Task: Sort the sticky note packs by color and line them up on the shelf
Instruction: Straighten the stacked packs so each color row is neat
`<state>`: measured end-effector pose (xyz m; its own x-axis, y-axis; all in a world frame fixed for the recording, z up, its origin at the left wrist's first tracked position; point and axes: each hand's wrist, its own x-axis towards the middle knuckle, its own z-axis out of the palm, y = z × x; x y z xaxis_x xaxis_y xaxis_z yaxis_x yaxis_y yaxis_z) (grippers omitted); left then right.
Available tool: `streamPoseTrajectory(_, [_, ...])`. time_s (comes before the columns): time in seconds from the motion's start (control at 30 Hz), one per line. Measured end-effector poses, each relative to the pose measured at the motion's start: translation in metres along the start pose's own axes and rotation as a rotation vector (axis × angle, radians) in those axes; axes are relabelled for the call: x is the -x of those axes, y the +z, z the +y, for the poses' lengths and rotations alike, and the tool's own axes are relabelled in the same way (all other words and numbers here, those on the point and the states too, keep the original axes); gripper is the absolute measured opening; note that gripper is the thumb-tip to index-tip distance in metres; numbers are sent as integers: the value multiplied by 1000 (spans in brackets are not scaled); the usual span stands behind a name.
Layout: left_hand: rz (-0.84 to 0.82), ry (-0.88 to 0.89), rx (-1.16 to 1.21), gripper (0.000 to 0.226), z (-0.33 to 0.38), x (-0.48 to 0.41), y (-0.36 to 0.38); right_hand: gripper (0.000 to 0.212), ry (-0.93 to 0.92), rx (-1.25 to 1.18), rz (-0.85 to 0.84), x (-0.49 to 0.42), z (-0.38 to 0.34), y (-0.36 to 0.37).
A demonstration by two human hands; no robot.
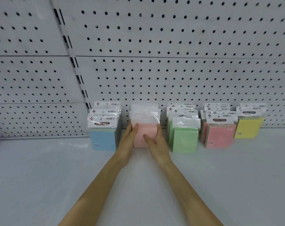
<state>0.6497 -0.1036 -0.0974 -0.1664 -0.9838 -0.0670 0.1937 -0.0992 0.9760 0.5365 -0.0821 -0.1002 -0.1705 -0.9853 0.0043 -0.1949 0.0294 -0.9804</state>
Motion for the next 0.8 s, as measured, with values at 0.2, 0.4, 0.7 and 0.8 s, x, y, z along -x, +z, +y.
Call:
streamPoseTrajectory(0.2, [-27,-11,23,41,-1,-4,-5,59,10,13,-54,-7,6,-8])
streamPoseTrajectory(0.4, [-34,-81,55,76,4,-9,-4,59,20,-53,-56,-13,5,-6])
streamPoseTrajectory(0.7, [-38,-74,48,79,-1,-10,-3,48,1,-72,-76,-15,7,-7])
streamPoseTrajectory(0.8, [-28,-36,-14,52,-1,-9,-4,48,-7,-34,-58,-12,3,-9])
